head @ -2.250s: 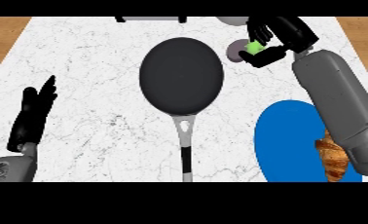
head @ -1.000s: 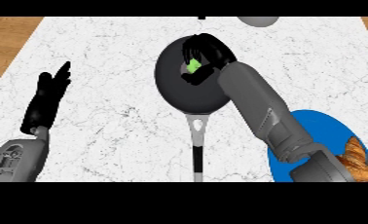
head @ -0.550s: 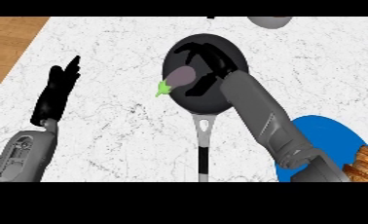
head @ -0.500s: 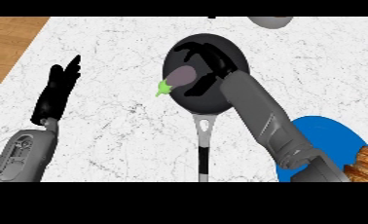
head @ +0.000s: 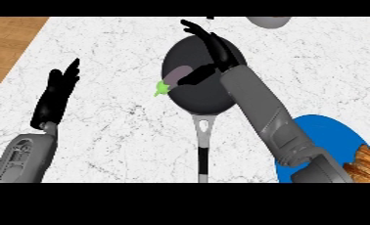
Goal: Pick the eggplant from the plate and place it in the pan
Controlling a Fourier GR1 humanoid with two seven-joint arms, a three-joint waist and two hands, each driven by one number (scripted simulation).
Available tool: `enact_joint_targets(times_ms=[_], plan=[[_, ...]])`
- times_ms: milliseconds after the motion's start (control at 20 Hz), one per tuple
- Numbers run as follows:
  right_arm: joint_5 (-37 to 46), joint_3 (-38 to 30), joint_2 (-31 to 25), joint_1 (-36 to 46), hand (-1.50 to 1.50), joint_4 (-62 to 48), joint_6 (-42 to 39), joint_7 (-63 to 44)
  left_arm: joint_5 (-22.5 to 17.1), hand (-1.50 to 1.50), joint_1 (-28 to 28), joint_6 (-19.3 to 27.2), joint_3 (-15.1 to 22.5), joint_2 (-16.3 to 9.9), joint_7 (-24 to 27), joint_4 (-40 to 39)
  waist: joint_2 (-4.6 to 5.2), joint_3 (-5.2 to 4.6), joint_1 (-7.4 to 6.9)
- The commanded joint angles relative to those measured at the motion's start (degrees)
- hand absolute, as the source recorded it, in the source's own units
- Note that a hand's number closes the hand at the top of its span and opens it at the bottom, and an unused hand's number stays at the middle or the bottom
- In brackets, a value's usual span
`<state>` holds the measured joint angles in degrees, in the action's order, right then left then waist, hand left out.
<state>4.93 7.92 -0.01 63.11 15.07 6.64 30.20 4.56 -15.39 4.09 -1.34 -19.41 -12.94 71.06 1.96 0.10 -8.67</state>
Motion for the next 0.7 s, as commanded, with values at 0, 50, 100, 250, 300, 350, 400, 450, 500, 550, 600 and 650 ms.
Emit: enact_joint_targets(times_ms=[0, 50, 100, 250, 300, 350, 400, 450, 500, 550, 600, 650], plan=[[-4.1, -2.9, 0.0, 1.2, -1.50, -1.9, 0.6, 0.5, 0.1, 0.00, -0.5, 0.3, -1.2, -0.7, -0.1, -1.5, -0.02, -0.03, 2.48], [-4.6, -3.5, 0.0, 3.6, -1.50, -2.1, 1.3, -1.3, -0.3, 0.00, 2.7, 0.4, -1.5, -0.8, 0.4, 0.4, -0.51, -0.04, 2.59], [-4.5, -4.3, 0.0, 4.3, -1.50, -2.5, 2.2, -1.7, 0.7, 0.00, 1.4, 1.7, -1.4, -0.9, -1.5, 0.8, -0.68, -0.03, 3.79], [-5.1, -6.4, -4.7, 2.3, -1.50, -3.8, -0.5, 1.5, -1.5, 0.00, 4.9, 0.3, -3.7, -1.6, 2.4, 0.6, -0.73, -0.07, 5.04], [-4.9, -6.5, -4.7, 3.2, -1.50, -5.4, -1.0, 0.5, -0.7, 0.00, 3.0, 0.2, -2.8, -1.8, -0.7, 1.1, -0.58, -0.03, 4.96], [-6.4, -8.2, -8.6, 4.2, -1.50, -4.8, -3.1, -0.2, -1.5, 0.00, 5.6, -1.0, -3.7, -3.4, -0.6, 2.8, -0.76, -0.01, 4.65], [-6.0, -8.0, -8.7, 1.8, -1.50, -5.4, -3.1, 3.1, -1.6, 0.00, 4.4, -1.4, -3.7, -3.8, -1.6, 3.4, -0.59, 0.01, 4.77], [-7.3, -9.3, -13.0, 3.4, -1.50, -5.0, -7.6, 1.4, -1.3, 0.00, 3.8, 0.4, -4.0, -2.6, -1.7, 2.6, -0.65, 0.01, 5.40], [-6.8, -9.2, -12.8, 3.2, -1.50, -6.2, -7.3, 2.0, -0.2, 0.00, 6.2, 0.7, -3.3, -2.5, 0.6, 3.5, -0.48, 0.00, 4.63], [-7.4, -9.8, -15.0, 2.6, -1.50, -5.7, -9.9, 3.4, -0.9, 0.00, 6.5, 1.2, -3.3, -0.4, 2.6, 1.6, -0.46, -0.03, 5.28], [-7.1, -9.6, -17.1, 3.8, -1.50, -6.3, -12.7, 2.0, -0.9, 0.00, 4.0, 0.5, -3.9, -1.7, 0.6, 0.7, -0.44, -0.02, 5.58], [-7.7, -10.4, -18.8, 0.8, -1.50, -6.6, -13.3, 4.4, -1.8, 0.00, 7.2, -0.6, -3.7, -2.0, -0.5, 4.1, -0.70, 0.04, 5.23]])
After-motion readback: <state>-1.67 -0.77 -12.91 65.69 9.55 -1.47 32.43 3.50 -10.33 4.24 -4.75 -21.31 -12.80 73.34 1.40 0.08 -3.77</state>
